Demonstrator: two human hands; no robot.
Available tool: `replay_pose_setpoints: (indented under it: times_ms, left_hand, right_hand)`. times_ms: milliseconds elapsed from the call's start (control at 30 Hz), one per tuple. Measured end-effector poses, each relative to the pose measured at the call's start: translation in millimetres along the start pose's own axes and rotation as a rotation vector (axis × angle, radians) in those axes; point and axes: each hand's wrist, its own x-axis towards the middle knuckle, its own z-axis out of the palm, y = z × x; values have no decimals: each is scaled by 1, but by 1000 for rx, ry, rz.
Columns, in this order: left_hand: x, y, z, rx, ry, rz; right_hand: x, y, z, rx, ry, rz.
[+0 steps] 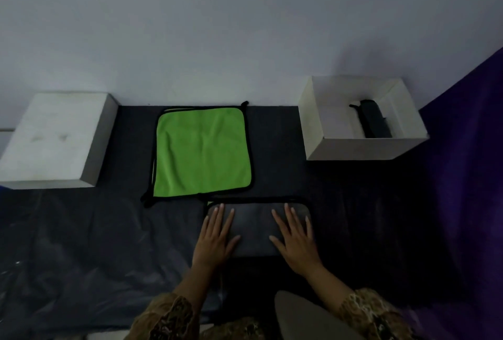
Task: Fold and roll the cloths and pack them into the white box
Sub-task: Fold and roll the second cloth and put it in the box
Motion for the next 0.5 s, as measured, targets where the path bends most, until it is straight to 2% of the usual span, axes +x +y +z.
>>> replay_pose_setpoints:
  times_ms: [100,167,200,267,333,367,500]
  left_hand:
    - [1,2,-2,10,17,-27]
    - [1,6,-3,8,56,-30]
    - [3,8,-4,-17,70,-50]
    - [5,16,-9,-120,63,-104]
    - [8,23,-14,-221,93,-124]
    - [8,28,-15,-251,99,-139]
    - [11,56,-14,-494,14,-179]
  right_hand:
    - [6,10,-1,-14,-94,-10]
    - [8,11,-8,76,-93,22]
    - [8,11,-13,152,-30,88]
    - [3,10,-25,310,149,357]
    - [-3,16,-31,466,202,652]
    - [-8,20,-31,517,190,712]
    - [-19,30,-33,793,136,630]
